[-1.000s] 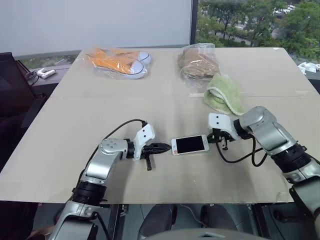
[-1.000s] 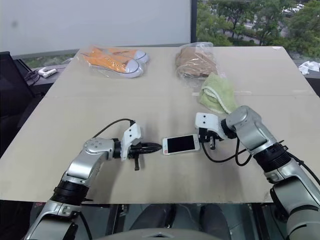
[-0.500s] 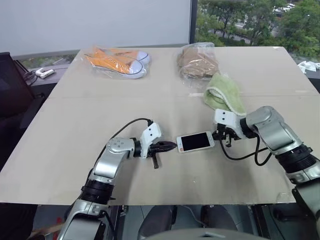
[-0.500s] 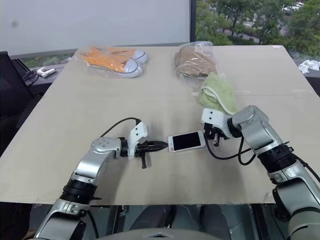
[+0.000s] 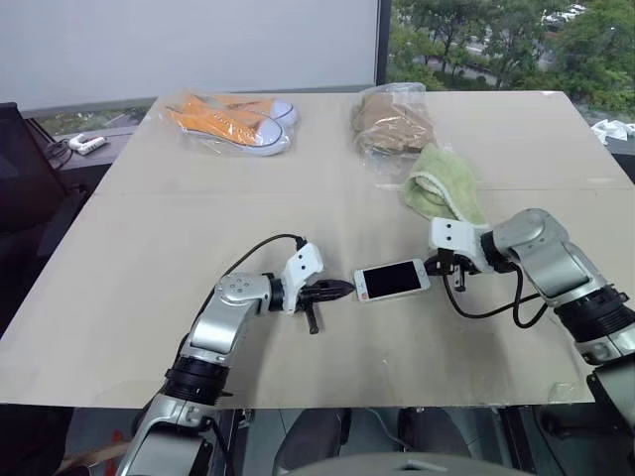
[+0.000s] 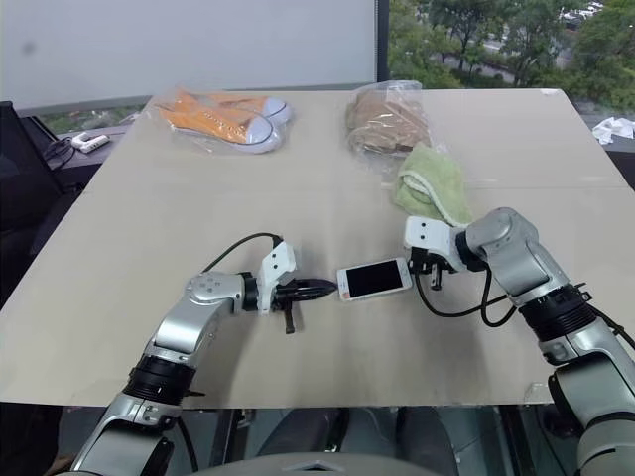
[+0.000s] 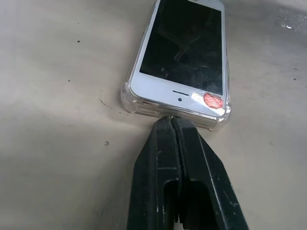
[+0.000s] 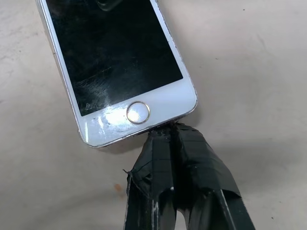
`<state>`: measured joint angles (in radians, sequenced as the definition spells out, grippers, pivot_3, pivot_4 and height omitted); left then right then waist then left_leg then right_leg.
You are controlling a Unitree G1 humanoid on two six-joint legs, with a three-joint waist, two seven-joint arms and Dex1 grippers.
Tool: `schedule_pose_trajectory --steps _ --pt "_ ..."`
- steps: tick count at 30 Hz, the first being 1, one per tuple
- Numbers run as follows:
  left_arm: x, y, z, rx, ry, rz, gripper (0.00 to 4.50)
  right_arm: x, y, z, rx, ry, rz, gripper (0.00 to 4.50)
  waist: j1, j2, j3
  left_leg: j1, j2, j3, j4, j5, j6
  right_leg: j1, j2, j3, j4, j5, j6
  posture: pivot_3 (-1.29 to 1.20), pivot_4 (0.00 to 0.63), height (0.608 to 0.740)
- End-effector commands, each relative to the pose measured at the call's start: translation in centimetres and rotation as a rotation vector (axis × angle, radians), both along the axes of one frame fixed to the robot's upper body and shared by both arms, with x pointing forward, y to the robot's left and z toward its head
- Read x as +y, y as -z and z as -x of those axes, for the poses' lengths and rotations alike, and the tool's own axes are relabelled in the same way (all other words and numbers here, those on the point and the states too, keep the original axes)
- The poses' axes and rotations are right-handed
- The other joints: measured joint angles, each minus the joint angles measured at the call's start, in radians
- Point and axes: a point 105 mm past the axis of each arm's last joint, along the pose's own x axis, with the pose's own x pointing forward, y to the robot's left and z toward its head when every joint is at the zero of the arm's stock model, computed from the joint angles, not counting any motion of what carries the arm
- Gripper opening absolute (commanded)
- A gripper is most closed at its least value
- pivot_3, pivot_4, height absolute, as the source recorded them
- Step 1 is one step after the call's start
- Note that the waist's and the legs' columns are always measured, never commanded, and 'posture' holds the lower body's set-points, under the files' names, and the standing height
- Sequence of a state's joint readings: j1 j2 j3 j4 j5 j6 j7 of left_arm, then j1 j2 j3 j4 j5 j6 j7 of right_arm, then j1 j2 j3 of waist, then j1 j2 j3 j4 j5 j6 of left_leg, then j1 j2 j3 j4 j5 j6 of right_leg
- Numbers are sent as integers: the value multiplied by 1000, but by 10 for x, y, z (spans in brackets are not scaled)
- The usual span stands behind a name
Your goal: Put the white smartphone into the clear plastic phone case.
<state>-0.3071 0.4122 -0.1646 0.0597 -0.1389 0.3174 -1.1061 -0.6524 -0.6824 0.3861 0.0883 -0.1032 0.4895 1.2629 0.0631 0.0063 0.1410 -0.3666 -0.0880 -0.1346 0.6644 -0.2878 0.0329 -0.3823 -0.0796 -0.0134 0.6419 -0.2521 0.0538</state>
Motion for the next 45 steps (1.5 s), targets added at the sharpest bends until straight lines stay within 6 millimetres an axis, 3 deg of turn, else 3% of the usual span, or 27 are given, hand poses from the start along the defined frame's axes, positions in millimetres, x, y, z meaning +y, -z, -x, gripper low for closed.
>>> schedule_pose_trajectory --steps 1,9,16,20,23,29,34,45 --pt "-1 3 0 21 -2 4 0 5 -8 2 -26 -42 -22 60 -1 0 0 -1 0 0 0 0 0 -1 0 0 0 0 0 0 150 740" --pt "34 -9 -5 -1 -59 -38 0 -7 -9 0 -21 -7 -22 60 -26 -1 1 -14 0 0 1 0 0 -14 0 0 1 0 0 0 150 740" --pt "64 -15 -2 -10 -88 -103 0 -22 -13 -4 -35 42 -25 60 -56 -1 4 -14 1 0 0 0 -1 -15 0 0 1 0 -1 0 150 740" --pt "72 -24 -9 -40 -122 -91 0 -28 -28 -10 -78 102 -128 60 -53 -1 7 -15 1 0 0 0 -1 -15 0 1 1 0 -1 0 150 740" --pt "64 -29 -10 -40 -109 -42 0 -28 -35 -12 -97 145 -206 60 -51 -1 8 -17 1 0 0 0 -1 -18 0 1 1 0 -1 0 150 740" --pt "25 -42 -7 -18 -56 133 0 -12 -50 -3 -122 192 -462 60 -51 -2 8 -27 1 0 2 1 -1 -28 0 1 2 1 -1 0 150 740" --pt "0 -41 -8 -22 -25 160 0 3 -40 6 -93 248 -578 60 -51 -2 8 -30 1 1 4 1 -1 -30 0 1 5 1 -1 0 150 740" --pt "6 -28 -10 -24 -28 88 0 13 -35 11 -53 316 -656 60 -55 -2 8 -29 1 1 5 1 -1 -30 1 2 7 1 -1 0 150 740"
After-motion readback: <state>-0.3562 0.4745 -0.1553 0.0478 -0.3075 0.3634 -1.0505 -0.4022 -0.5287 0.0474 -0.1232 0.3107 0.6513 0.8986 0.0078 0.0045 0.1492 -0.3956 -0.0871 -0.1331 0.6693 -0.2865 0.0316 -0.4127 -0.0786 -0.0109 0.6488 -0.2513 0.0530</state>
